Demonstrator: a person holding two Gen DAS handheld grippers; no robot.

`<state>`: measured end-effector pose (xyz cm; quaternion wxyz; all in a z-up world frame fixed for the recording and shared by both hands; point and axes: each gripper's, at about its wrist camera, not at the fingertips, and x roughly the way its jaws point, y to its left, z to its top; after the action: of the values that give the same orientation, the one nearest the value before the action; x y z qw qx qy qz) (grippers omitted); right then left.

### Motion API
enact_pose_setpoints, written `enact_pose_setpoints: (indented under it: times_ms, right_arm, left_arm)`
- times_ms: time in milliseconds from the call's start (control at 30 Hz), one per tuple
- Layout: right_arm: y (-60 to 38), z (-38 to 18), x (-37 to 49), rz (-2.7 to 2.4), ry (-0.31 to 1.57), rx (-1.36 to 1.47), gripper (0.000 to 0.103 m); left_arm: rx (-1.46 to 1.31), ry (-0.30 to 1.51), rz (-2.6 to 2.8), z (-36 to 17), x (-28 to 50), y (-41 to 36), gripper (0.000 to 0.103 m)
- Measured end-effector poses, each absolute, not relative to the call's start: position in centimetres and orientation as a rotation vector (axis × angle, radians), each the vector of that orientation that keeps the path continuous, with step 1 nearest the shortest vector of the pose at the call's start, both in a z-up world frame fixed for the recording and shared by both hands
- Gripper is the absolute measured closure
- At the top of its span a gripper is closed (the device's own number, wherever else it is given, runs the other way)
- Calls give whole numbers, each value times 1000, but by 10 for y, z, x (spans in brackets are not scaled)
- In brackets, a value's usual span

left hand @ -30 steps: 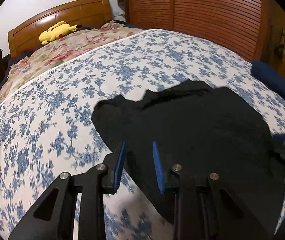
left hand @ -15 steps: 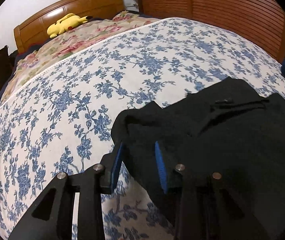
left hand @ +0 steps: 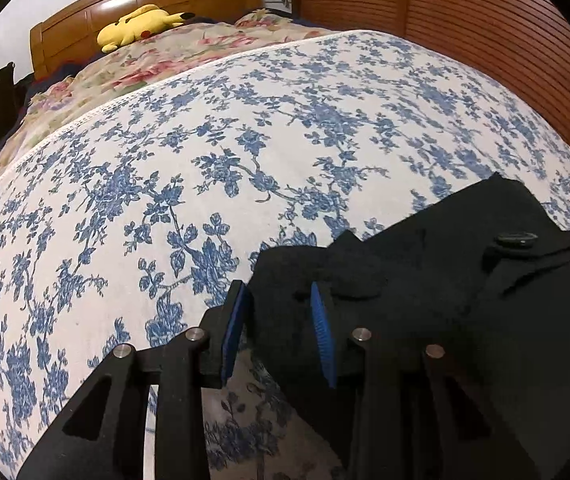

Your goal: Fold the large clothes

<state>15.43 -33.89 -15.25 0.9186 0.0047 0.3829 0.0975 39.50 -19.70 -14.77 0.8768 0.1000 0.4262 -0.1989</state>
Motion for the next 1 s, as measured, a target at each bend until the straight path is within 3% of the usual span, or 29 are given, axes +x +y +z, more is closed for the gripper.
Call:
enact_pose_setpoints:
  times_ms: [433,467,500,667,733,800,1000]
  right_arm:
    - [-336,-160,164,209,795,16,37]
    - [-336,-161,165,211,796,22,37]
    - [-337,-162,166,214,798,29,37]
    - [-337,-164,169,220,800,29,37]
    - [-337,-165,170,218,799,25,37]
    - [-336,-165,170,216,797,20,37]
    - [-335,-165,170,216,798,17,37]
  left_arm:
    - [137,921,-446,-139,394,-183,64]
    - [138,913,-457,-135,390,-182,69]
    - [137,913,-477,-133,388,-182,83]
    - [139,903,-559,-120,375,-183,86]
    - [148,906,-560,-117,373,-185,84]
    - [130,926,-564,-117,375,-184,66]
    - [194,948,-495,-131,387,-186,63]
